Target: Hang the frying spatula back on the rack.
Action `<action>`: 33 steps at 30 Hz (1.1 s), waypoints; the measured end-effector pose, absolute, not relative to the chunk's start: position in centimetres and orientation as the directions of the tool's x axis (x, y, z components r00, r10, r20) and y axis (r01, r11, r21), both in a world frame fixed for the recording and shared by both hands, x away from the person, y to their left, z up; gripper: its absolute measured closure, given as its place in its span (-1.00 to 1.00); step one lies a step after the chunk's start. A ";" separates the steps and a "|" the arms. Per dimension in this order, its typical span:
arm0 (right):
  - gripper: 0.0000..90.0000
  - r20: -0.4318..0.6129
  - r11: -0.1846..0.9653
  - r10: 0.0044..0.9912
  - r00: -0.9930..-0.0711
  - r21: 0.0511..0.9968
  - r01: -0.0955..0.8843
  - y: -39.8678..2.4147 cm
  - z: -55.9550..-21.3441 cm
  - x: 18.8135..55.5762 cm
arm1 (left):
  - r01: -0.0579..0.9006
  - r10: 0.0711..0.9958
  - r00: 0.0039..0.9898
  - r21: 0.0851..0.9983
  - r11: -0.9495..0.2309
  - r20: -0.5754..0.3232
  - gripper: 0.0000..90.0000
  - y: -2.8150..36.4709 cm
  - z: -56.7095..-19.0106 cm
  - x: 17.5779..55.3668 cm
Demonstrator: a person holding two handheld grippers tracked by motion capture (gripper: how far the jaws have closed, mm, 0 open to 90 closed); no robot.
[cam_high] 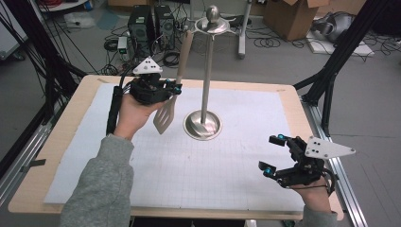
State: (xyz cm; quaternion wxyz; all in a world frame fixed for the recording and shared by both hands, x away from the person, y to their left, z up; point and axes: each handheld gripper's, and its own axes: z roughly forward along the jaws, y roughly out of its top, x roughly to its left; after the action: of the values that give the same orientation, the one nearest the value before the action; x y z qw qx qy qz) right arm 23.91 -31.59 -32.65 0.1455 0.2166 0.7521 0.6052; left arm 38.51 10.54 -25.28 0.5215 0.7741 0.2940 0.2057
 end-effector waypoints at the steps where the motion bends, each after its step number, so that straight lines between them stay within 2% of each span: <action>1: -0.77 0.041 0.172 0.503 -0.863 0.974 0.147 -31.6 -32.7 24.0 | 0.239 0.667 0.745 0.928 -0.286 0.014 0.72 10.5 -25.3 38.5; 9: -0.77 0.039 0.177 0.503 -0.864 0.973 0.147 -31.5 -32.8 24.0 | 0.203 0.669 0.742 0.942 -0.267 0.030 0.57 10.5 -25.2 38.2; 12: -0.77 0.039 0.177 0.503 -0.864 0.973 0.146 -31.5 -32.8 24.0 | 0.207 0.685 0.728 0.947 -0.247 0.019 0.33 10.9 -25.1 38.1; 16: -0.77 0.040 0.179 0.502 -0.864 0.973 0.149 -31.4 -32.7 24.0 | 0.191 0.668 0.744 0.954 -0.232 0.013 -0.08 11.3 -25.2 37.9; 21: -0.77 0.042 0.185 0.501 -0.865 0.971 0.154 -31.3 -32.8 24.0 | 0.202 0.649 0.761 0.958 -0.203 -0.023 -0.48 11.6 -25.2 37.6; 27: -0.77 0.039 0.188 0.498 -0.866 0.971 0.151 -31.2 -32.8 24.1 | 0.212 0.621 0.782 0.960 -0.184 -0.054 -0.66 12.1 -25.1 36.8; 33: -0.77 0.037 0.188 0.494 -0.869 0.971 0.149 -30.9 -32.7 24.3 | 0.172 0.602 0.797 0.972 -0.158 -0.044 -0.77 13.0 -25.1 35.4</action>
State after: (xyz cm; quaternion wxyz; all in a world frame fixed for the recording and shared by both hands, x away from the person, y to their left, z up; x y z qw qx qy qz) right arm 24.31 -30.93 -32.67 0.1437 0.2121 0.7573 0.6007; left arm 35.35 13.05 -25.11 0.5936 0.7391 0.2619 0.1809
